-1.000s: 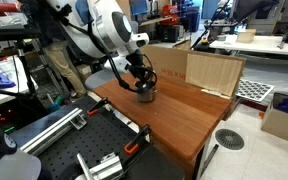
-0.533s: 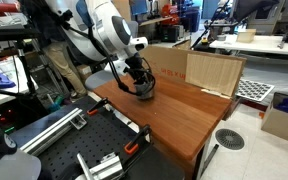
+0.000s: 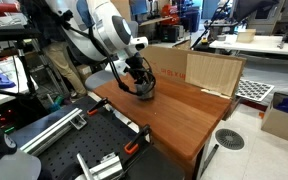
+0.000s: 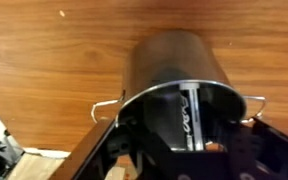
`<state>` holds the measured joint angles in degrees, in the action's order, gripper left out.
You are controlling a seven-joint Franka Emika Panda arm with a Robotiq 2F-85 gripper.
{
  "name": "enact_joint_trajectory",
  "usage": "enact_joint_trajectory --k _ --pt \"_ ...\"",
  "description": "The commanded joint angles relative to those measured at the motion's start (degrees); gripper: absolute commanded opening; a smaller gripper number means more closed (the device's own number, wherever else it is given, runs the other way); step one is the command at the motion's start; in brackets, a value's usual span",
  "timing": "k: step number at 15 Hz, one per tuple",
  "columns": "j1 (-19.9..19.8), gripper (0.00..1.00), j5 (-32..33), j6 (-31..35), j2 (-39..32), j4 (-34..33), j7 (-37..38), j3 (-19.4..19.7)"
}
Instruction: Put the marker in the silver pot
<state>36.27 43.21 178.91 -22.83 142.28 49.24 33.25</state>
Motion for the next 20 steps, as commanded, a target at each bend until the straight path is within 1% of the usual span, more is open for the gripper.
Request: enact_joint_trajectory --k 1,3,6,8,11,13,19,20 --pt "2.42 0.88 0.96 3.57 -0.23 0.41 2.29 2.34" --pt "2.82 0.88 1.03 5.89 1.62 1.59 2.52 3.16" --pt "3.02 0.88 0.41 11.10 4.42 3.63 2.24 4.39" --pt "1.75 0.88 0.08 12.78 6.44 4.68 1.73 3.28" --pt "1.45 0.88 0.04 12.18 8.74 6.01 1.66 2.81" --pt "1.97 0.88 0.03 12.00 10.37 6.93 1.56 3.41" --pt "1.50 0.88 0.25 8.32 18.34 10.59 1.56 2.99" --pt "1.71 0.88 0.13 6.76 19.55 10.95 1.58 3.26"
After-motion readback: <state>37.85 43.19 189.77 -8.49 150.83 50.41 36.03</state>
